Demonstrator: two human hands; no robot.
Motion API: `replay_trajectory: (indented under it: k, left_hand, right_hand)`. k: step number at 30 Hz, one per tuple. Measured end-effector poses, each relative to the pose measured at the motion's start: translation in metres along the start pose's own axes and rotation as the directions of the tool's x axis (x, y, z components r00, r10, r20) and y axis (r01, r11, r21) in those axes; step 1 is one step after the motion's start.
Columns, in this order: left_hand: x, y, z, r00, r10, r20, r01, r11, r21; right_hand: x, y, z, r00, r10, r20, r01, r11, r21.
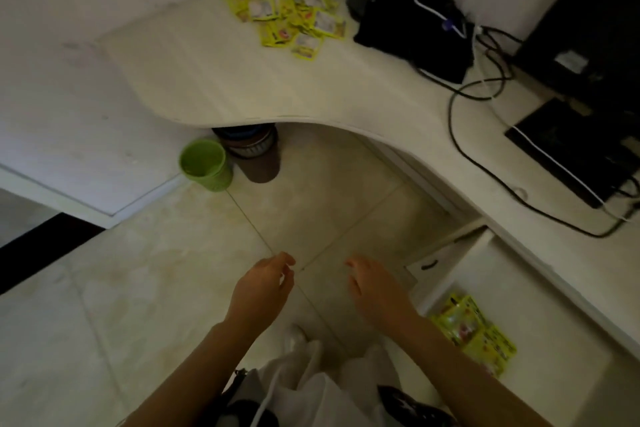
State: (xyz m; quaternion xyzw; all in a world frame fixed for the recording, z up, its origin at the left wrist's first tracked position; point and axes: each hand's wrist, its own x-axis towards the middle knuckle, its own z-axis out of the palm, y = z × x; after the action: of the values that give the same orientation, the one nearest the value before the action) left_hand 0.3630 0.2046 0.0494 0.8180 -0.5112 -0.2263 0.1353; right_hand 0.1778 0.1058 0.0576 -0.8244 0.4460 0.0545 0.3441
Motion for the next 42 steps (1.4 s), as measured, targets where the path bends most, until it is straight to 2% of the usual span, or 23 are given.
replay_trajectory:
  k: [10,19,24,36,42]
  left_hand:
    - [0.082,-0.061,-0.063,0.994,-0.064,-0.084,0.065,0.998,0.009]
    - [0.207,-0.071,-0.107,0.987,-0.109,-0.121,0.108,0.994,-0.014]
    - [0.266,-0.065,-0.121,0.979,-0.168,-0.117,0.161,0.985,-0.065]
    - [0.423,-0.07,-0.161,0.994,-0.097,-0.046,0.094,0.993,-0.072]
    - [0.51,-0.076,-0.187,0.999,-0.05,0.021,0.052,0.995,-0.08]
  right_hand:
    - [0.11,-0.087,-0.042,0.99,-0.108,-0.087,0.105,0.994,-0.044]
    - [0.24,-0.103,-0.092,0.985,-0.125,-0.116,0.113,0.988,-0.11]
    - [0.305,-0.105,-0.126,0.987,-0.139,-0.08,0.129,0.985,-0.118]
    - [0.443,-0.107,-0.192,0.996,-0.074,-0.049,0.065,0.986,-0.152]
    - [0.513,-0.107,-0.228,0.997,0.044,-0.06,-0.052,0.988,-0.143]
